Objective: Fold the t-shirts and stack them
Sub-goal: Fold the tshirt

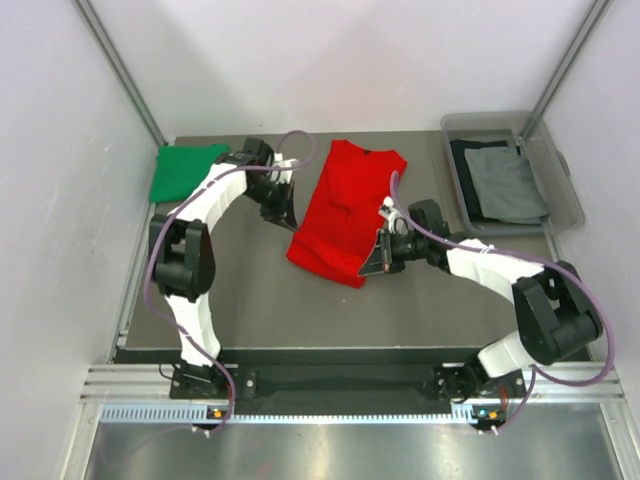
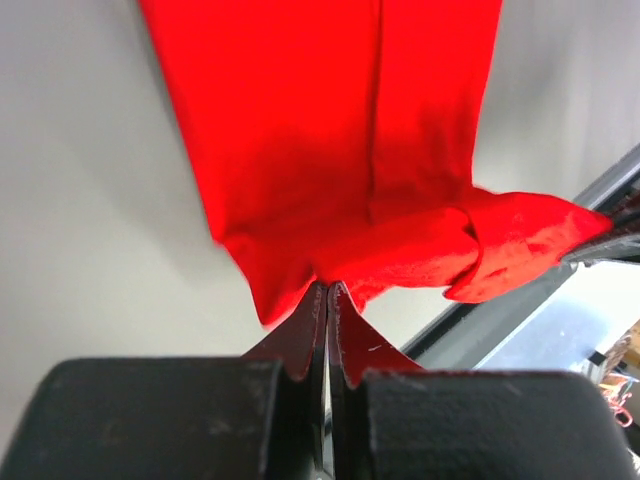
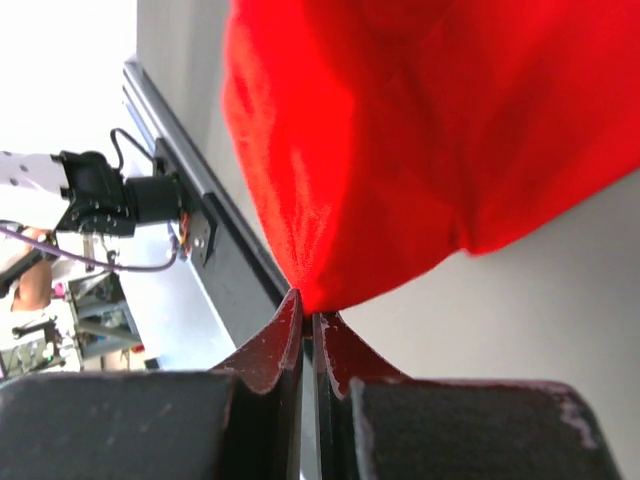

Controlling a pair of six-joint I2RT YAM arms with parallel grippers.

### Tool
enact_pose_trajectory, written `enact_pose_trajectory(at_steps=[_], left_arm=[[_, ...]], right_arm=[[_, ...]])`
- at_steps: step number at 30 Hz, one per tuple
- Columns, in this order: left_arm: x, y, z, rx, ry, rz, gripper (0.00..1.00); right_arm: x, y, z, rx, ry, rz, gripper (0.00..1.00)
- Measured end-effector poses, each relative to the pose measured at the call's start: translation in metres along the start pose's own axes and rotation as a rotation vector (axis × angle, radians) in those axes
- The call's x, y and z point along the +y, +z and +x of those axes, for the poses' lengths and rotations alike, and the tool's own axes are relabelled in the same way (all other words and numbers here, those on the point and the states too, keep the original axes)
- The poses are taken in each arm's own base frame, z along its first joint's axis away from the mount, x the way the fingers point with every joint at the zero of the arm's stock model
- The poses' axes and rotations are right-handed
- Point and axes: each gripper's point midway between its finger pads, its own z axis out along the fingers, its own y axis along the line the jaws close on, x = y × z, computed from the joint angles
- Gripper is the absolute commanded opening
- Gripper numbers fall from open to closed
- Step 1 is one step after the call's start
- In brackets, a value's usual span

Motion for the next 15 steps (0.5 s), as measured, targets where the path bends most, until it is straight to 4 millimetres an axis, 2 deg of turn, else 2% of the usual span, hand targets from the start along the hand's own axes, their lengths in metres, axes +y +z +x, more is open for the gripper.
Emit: enact_pose_trajectory(at_steps=[7,15], left_arm=[[0.015,0.032,-0.026,0.0,0.023,-0.036,0.0],[0.025,0.035,-0.082,-0.145,0.087,-0.098,0.0]], right_arm=[[-0.019,0.001,-0.045,-0.045,-0.007,0.008,0.0],[-0.039,0.0,-0.089,-0.096,-0.014,0.016,0.0]])
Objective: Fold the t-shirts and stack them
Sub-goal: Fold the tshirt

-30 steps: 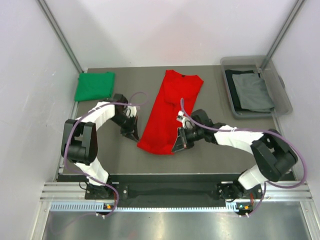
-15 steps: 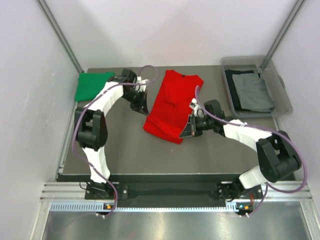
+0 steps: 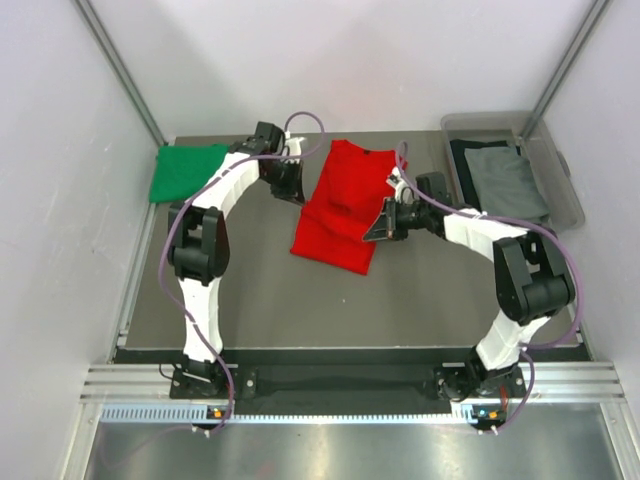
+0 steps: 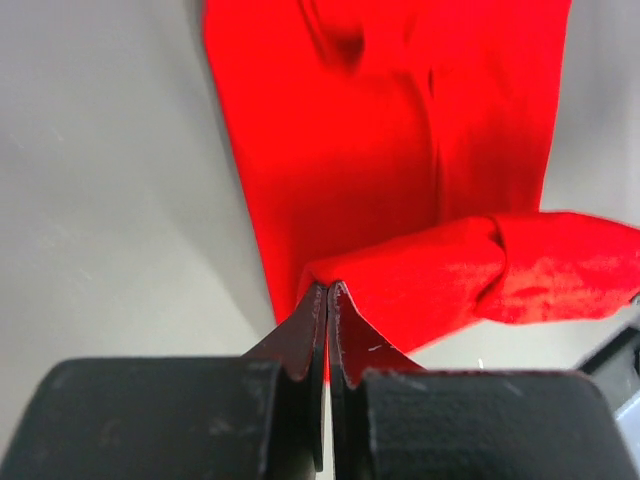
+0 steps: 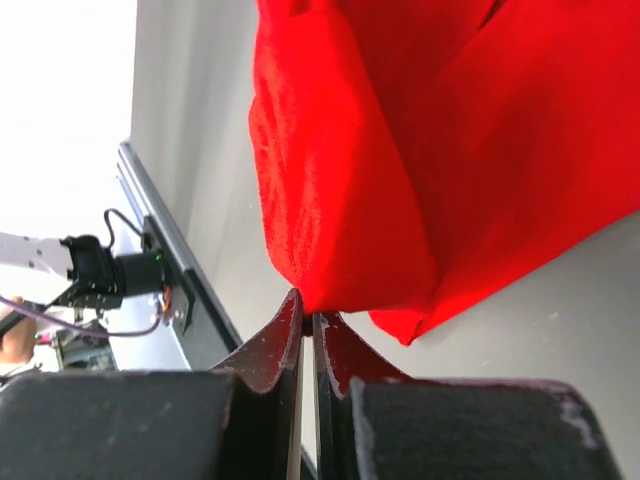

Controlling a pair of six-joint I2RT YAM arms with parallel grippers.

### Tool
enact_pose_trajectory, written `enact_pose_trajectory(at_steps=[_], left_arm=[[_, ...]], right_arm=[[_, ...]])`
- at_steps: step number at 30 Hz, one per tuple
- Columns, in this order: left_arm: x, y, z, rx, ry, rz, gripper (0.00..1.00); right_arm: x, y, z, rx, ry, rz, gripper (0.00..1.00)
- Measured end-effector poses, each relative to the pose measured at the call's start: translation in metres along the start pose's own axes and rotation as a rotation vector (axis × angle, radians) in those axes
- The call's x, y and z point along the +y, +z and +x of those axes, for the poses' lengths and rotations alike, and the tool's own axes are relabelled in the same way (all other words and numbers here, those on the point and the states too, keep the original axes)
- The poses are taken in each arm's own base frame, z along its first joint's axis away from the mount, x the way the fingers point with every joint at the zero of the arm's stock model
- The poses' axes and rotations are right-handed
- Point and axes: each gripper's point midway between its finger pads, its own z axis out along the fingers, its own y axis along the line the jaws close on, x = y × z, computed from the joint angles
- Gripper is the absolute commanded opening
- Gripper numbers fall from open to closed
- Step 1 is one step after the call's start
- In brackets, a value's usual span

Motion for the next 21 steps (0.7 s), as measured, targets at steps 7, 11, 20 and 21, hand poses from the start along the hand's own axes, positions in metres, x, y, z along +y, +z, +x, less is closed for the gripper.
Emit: enact_pose_trajectory(at_steps=[7,11,20,21], left_arm=[[0.006,0.013,-0.033,-0.062,0.031,-0.015,0.0],[0.011,0.027,-0.033,-0.047,0.029,-0.027,0.0],[0.021,0.05,-0.046,-0.054,0.05,-0.062,0.0],[0.021,0.052,-0.046,-0.055,0.052,-0.067,0.0]], right_arm=[[-0.019,0.006,-0.015,-0.023,0.012,0.013,0.0],[-0.031,0.01,-0.018,-0.025,0.029,0.023,0.0],[-0.054,0.007,-0.037,-0.084,0.039,0.04,0.0],[-0.055,0.006,-0.04,-0.095,0.037,0.039,0.0]])
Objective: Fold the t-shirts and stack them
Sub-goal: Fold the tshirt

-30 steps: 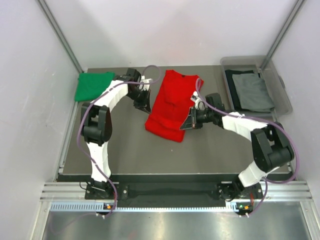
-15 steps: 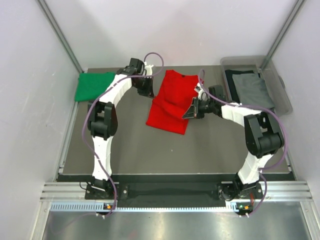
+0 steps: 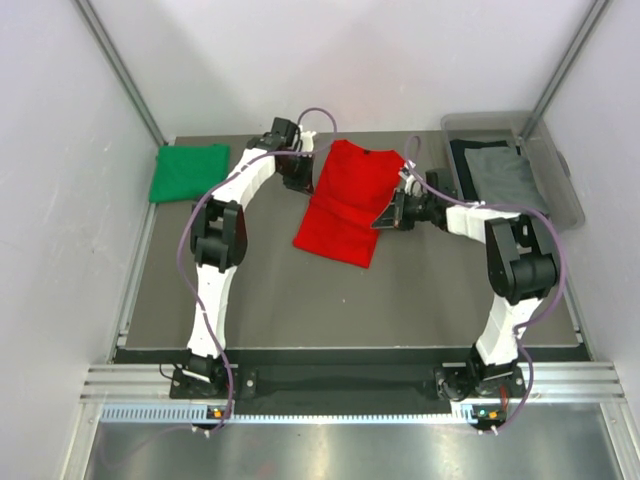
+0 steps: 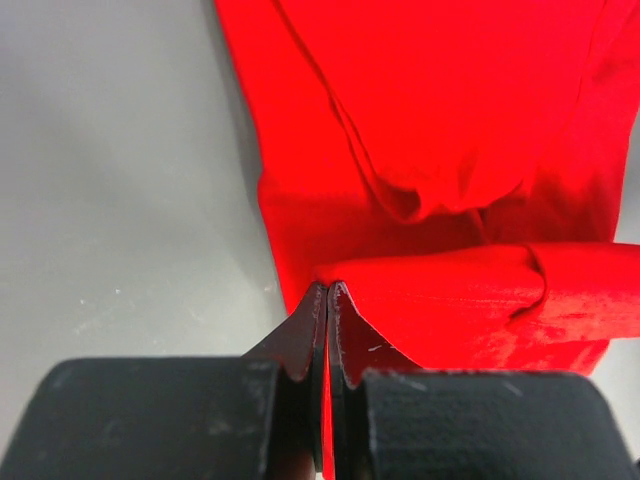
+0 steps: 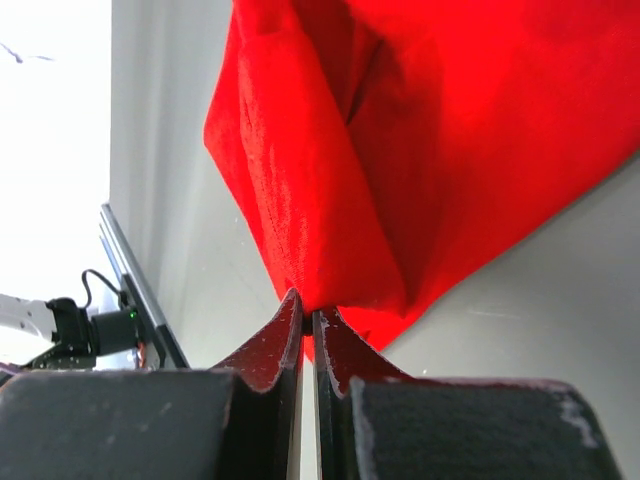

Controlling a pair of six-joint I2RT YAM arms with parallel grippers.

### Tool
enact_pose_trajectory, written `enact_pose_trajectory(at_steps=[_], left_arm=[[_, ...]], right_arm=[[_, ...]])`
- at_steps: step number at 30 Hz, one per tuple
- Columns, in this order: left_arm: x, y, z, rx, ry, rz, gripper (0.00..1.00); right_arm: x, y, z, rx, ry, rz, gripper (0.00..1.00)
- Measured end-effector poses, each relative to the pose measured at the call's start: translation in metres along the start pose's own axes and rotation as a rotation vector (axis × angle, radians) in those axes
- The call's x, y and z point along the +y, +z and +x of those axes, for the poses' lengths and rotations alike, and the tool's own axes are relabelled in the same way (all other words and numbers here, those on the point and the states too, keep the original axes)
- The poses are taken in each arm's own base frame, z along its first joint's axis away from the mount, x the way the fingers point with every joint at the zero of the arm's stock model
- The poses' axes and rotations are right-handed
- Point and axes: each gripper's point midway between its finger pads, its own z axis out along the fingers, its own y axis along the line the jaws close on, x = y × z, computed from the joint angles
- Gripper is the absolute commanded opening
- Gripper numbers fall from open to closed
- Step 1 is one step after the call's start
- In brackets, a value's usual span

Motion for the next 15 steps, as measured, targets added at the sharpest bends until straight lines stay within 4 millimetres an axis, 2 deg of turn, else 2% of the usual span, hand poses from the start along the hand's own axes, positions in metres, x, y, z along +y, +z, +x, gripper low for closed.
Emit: enact_pose_trajectory(at_steps=[10,15], left_arm=[[0.005,-0.002,-0.017,-0.044,0.034,-0.062,0.0],[0.014,0.008,-0.022,-0.055,0.04,-0.107,0.0]], right_arm=[[0.004,-0.001,-0.023,-0.052,-0.02,-0.014,0.0],[-0.002,0.004,-0.024,-0.054,-0.001,-0.011,0.0]])
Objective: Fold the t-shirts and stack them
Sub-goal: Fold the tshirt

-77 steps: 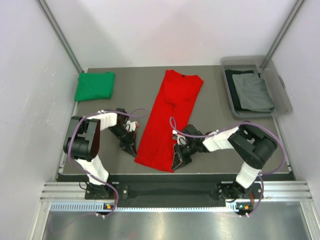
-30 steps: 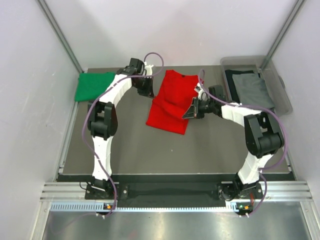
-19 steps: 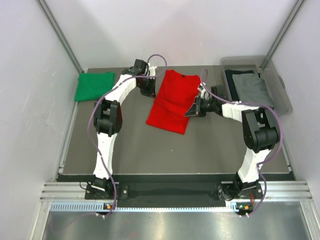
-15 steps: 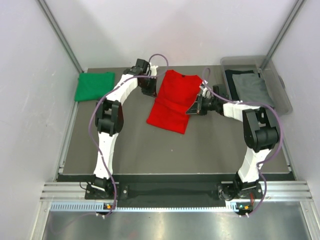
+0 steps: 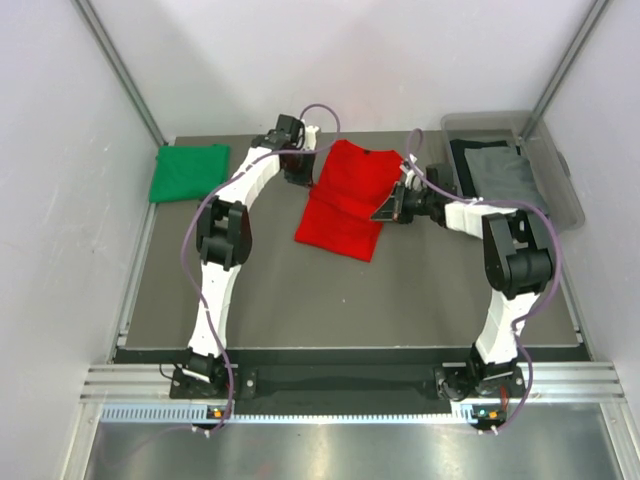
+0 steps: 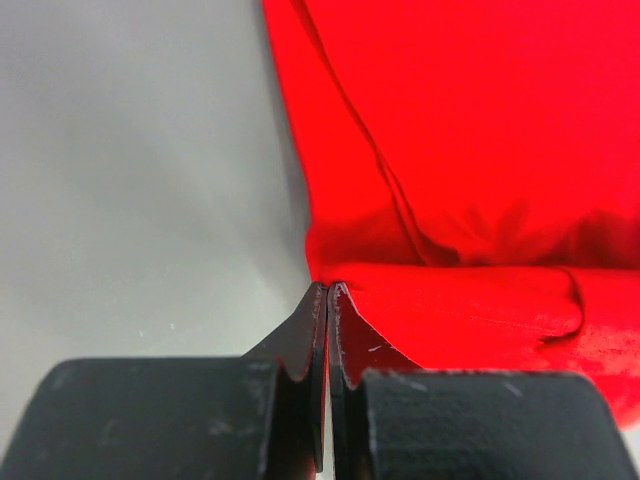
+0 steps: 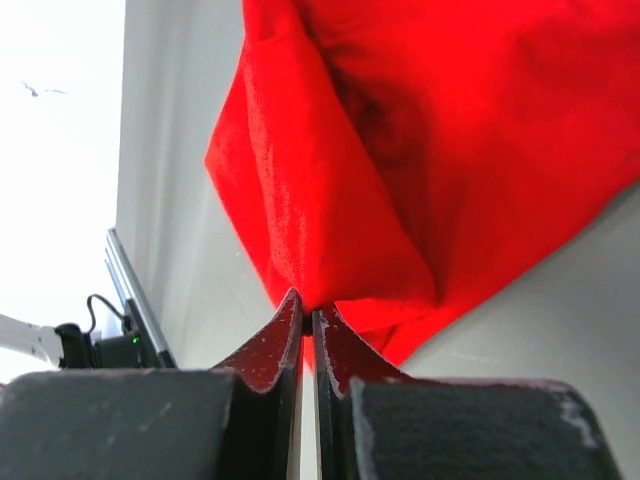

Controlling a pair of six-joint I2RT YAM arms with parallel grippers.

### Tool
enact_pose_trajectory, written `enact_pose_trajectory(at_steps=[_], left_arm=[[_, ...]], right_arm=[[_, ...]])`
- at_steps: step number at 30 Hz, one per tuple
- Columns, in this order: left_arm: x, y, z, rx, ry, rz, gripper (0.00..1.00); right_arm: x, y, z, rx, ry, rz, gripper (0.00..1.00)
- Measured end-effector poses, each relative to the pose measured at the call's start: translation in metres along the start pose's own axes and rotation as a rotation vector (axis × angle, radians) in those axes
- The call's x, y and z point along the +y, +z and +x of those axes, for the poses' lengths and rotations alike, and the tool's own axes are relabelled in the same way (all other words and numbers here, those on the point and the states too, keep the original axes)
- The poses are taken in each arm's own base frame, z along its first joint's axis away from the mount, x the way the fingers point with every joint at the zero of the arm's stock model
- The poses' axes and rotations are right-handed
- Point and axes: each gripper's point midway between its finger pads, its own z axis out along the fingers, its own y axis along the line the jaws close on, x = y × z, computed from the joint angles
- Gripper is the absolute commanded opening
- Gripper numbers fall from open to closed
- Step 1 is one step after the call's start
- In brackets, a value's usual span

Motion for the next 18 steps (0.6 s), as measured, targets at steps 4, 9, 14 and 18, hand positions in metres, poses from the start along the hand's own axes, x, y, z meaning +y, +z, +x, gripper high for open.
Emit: enact_pose_trajectory(at_steps=[4,9,14,18], left_arm=[[0.005,0.015,0.005,0.012,0.005,-0.026,0.0],[0.004,0.023,0.007,0.018,0.023,-0.065,0.0],[0.002,0.021,-0.004,-0.011,0.05,-0.115,0.0],[0.004,0.015,-0.021,-0.063,0.085,-0.192,0.42]], right_arm=[[-0.008,0.005,0.002,0.002,0.024,0.008,0.0],[-0.007,0.006,-0.004,-0.019,0.021,0.003,0.0],[-0.009,0.003,-0.011,-0.042,0.028,0.005,0.01],[-0.012,-0.002,-0.022,-0.081,0.038,0.002,0.2]])
